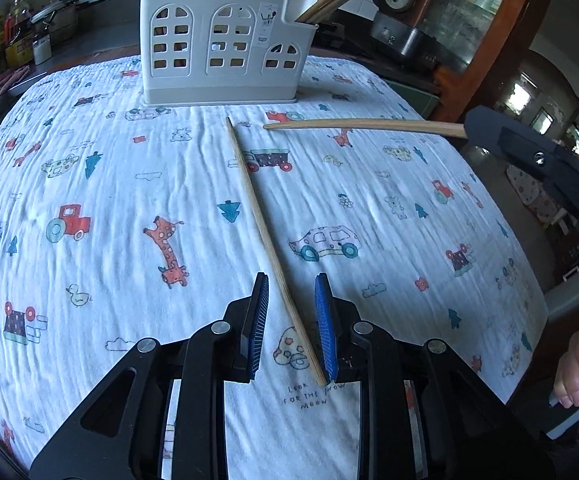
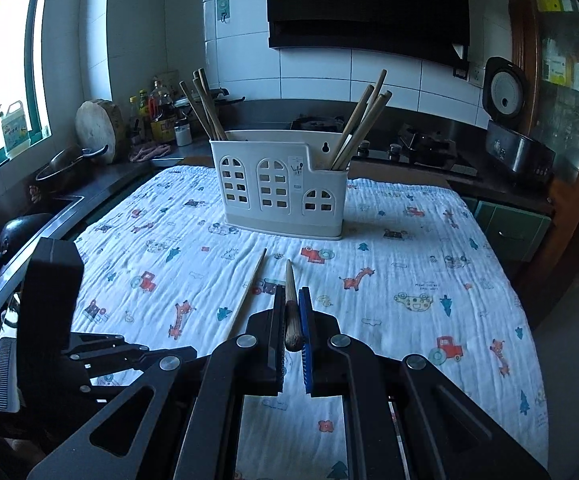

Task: Organize utensils
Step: 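Close the right tool on a chopstick while the left tool closes on the last one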

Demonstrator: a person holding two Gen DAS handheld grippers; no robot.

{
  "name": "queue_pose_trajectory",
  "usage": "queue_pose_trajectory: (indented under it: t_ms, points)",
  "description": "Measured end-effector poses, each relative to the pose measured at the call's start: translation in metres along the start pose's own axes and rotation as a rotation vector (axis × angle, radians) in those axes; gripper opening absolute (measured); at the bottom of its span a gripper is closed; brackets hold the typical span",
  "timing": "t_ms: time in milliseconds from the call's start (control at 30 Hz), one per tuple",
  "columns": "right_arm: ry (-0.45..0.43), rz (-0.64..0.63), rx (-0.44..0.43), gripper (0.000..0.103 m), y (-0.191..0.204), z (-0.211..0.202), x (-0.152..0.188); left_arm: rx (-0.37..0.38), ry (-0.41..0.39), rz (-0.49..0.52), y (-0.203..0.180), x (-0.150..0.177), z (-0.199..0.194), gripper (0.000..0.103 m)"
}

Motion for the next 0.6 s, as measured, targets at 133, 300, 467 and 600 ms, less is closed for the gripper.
queue_pose_trajectory:
  t_ms: [133,300,467,600]
  points:
    - [-0.012,0.0,-0.003,0.007,0.001,-0.003,-0.003,-0.016,0.023,-0.004,-0.003,0.001,0.01,0.024]
    - [-0.018,-0.002,-0.006,0.007,0.001,-0.004,-0.006,-0.045,0.041,-0.021,-0.002,0.004,0.019,0.024]
    - [-0.024,-0.003,-0.006,0.007,0.0,-0.005,-0.009,-0.073,0.042,-0.012,-0.004,0.002,0.021,0.021]
    - [-0.029,-0.009,-0.006,0.007,0.001,-0.005,-0.012,-0.095,0.048,-0.007,-0.002,0.0,0.022,0.014]
Point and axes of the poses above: each gripper's, at about its wrist camera, not at the fingertips, and z roughly the way its jaws point, y to its left, x to its underside, the point moved 2 cm from there along z, roughly the way its jaws point, and after that the axes turned 11 degrees about -y, right-handed, at the moved point
